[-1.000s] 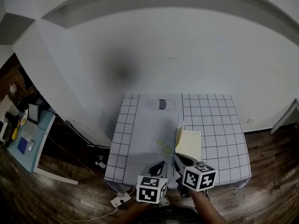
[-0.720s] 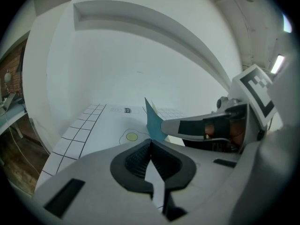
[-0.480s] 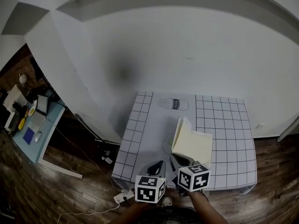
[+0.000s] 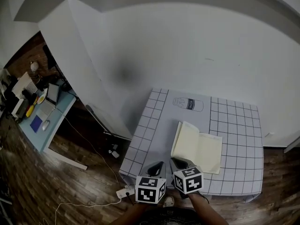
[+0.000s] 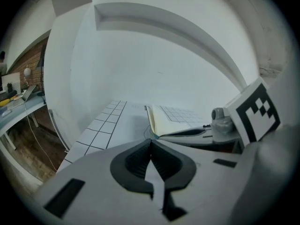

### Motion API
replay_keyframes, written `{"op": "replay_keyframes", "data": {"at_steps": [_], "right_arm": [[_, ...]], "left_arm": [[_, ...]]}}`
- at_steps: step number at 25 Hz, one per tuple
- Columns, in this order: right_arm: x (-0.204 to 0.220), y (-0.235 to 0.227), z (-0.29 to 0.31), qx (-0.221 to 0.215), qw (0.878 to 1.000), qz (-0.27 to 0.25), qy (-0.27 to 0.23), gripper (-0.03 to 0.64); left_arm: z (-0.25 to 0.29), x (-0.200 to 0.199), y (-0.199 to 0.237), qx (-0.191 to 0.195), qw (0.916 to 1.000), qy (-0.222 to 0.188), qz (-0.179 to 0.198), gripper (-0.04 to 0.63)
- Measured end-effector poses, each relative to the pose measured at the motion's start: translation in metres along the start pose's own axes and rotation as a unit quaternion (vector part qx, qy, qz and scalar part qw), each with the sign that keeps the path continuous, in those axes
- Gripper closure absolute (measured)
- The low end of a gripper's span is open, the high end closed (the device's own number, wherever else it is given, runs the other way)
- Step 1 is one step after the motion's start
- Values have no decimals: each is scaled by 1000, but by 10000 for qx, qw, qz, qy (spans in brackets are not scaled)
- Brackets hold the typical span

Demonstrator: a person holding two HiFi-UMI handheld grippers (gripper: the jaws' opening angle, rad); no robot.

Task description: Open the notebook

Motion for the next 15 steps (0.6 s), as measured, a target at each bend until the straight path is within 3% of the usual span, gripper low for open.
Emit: {"op": "replay_keyframes", "data": {"at_steps": [6, 15], "right_arm": [[10, 9, 20, 62, 9981, -534, 299, 600], [29, 13, 44, 46, 9935, -825, 777, 600]], "left_arm": [[-6, 7, 11, -207, 9997, 50, -129, 584], [-6, 12, 20, -348, 9992, 108, -178, 584]]}}
Point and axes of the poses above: the fingertips, and each gripper's own axes: z forward along the fingers, y to its left, x out of its underside, the point moved 7 cm from there along -z, backward along the fingers, and after that the axes turned 7 degrees about x, right-handed, at the moved point
